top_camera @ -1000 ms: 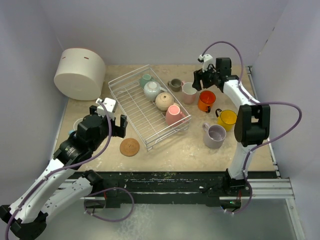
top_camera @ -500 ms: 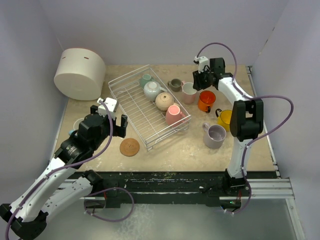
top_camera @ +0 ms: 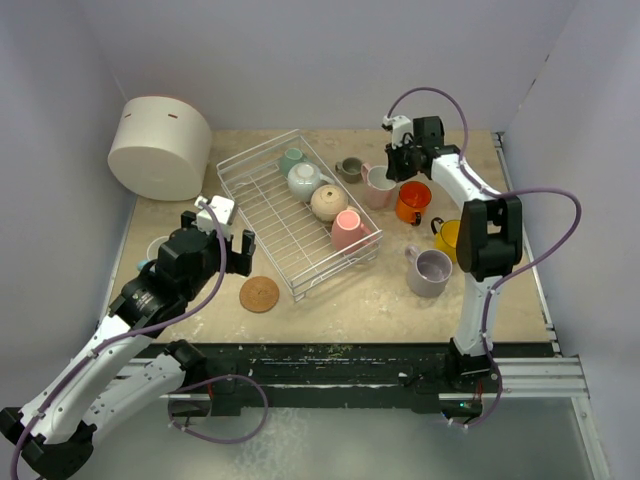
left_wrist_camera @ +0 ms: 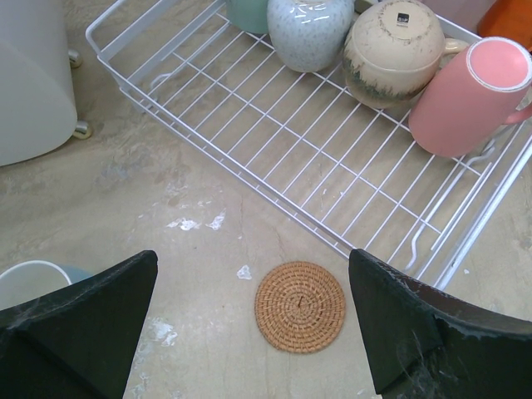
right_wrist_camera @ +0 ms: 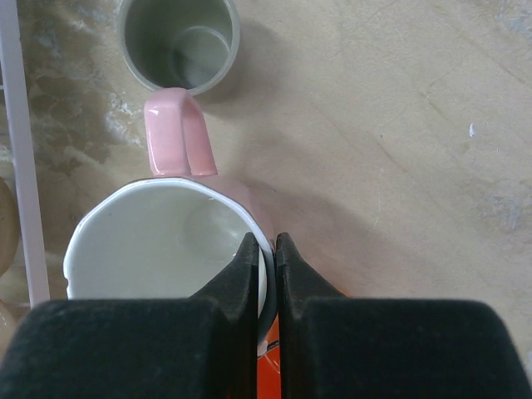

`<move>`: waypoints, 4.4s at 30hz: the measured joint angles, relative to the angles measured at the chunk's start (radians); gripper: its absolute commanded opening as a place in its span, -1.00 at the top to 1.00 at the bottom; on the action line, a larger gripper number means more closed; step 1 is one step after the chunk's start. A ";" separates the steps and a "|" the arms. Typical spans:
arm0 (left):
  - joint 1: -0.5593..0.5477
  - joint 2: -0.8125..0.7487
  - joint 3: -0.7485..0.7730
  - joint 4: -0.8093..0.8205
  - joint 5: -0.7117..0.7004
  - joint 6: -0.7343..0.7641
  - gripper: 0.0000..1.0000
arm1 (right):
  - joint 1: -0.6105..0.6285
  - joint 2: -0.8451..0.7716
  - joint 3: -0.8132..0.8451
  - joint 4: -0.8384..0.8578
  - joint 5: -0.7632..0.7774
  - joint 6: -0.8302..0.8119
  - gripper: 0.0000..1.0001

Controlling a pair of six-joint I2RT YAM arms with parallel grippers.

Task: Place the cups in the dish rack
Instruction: Pick up the cup at the center of the board, then turn the cup upside down in the dish rack.

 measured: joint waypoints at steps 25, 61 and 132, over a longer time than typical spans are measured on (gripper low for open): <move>0.000 0.003 0.000 -0.006 0.000 0.000 -0.99 | -0.054 -0.222 -0.176 0.137 -0.072 0.061 1.00; 0.000 -0.336 -0.229 0.420 0.462 -0.283 -0.99 | -0.084 -0.691 -0.460 0.385 -0.756 0.446 1.00; -0.101 0.822 -0.008 1.776 0.691 -0.811 1.00 | -0.013 -0.725 -0.817 1.154 -1.029 1.052 1.00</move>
